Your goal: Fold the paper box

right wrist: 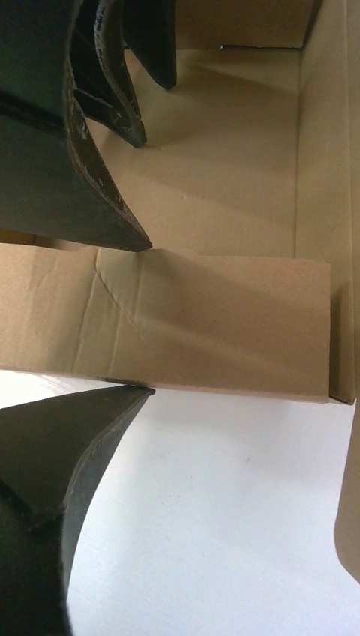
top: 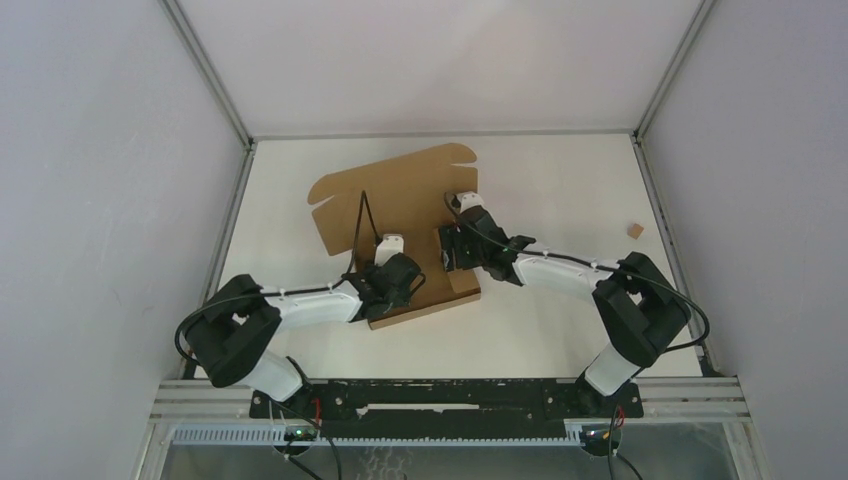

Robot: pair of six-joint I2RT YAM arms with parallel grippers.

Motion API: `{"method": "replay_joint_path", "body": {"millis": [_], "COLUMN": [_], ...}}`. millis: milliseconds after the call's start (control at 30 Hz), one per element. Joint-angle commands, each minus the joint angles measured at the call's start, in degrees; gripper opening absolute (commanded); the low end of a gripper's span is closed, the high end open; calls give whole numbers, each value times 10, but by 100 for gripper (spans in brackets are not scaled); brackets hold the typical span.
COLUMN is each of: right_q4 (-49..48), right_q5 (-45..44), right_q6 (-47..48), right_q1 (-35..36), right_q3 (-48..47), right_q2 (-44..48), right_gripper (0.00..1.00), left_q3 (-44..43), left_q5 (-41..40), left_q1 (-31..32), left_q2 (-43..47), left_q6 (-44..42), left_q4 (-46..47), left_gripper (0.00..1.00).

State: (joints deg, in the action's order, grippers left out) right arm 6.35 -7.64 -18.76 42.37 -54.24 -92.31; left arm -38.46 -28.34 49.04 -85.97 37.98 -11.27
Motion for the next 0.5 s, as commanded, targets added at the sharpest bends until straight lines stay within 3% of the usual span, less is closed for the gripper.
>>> {"method": "replay_joint_path", "body": {"millis": [0, 300, 467], "right_q4": [-57, -107, -117], "right_q5": [16, 70, 98], "right_q6": [-11, -1, 4], "right_q1": [-17, -62, -74], "right_q3": [-23, -13, -13], "right_q2": [-6, -12, -27], "right_gripper": [75, 74, 68], "left_q3": [24, 21, 19], "left_q5": [50, 54, 56], "left_q1": [0, 0, -1], "left_q2": [-26, -34, -36], "left_q6": [-16, -25, -27], "left_q4": [-26, -23, -23], "left_gripper": [58, 58, 57]}}
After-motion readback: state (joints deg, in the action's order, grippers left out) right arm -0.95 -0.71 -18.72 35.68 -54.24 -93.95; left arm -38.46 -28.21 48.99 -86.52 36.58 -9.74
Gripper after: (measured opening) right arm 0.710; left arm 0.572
